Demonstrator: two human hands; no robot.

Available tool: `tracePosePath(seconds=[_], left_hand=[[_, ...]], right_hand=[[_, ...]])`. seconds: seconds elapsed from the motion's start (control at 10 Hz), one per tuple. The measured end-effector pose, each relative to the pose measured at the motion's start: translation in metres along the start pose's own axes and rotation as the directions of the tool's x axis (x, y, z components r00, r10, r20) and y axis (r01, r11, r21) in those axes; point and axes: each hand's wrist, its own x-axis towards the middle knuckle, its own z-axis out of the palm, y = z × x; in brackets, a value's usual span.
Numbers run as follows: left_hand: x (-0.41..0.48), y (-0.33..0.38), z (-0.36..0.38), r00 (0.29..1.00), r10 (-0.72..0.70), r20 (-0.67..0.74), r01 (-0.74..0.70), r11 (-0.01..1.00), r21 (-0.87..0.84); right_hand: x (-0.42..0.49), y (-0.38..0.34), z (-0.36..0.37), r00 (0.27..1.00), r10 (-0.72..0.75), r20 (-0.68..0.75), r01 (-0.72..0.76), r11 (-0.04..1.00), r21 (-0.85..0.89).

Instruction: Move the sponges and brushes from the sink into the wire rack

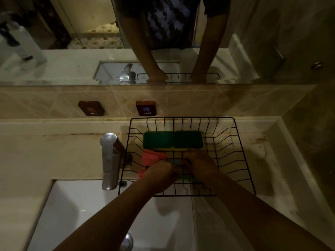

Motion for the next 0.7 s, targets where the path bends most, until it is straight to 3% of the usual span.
tracePosePath(seconds=[0.3,0.6,0.7], left_hand=[[-0.003,0.018,-0.016,0.991,-0.123,0.056,0.119,0.99,0.081],[-0.026,0.042,-0.036,0.997,0.056,-0.046,-0.05,0.991,0.12],[-0.037,0.047,-0.042,0.997,-0.074,-0.023,0.076,0.994,0.085]], right_hand=[[-0.008,-0.003,-0.017,0.999,0.005,0.044,-0.003,1.0,-0.028],[-0.025,-0.016,-0.028,0.999,-0.019,-0.032,0.021,0.999,0.049],[-0.037,-0.025,-0.029,0.997,0.019,-0.076,-0.013,0.996,0.085]])
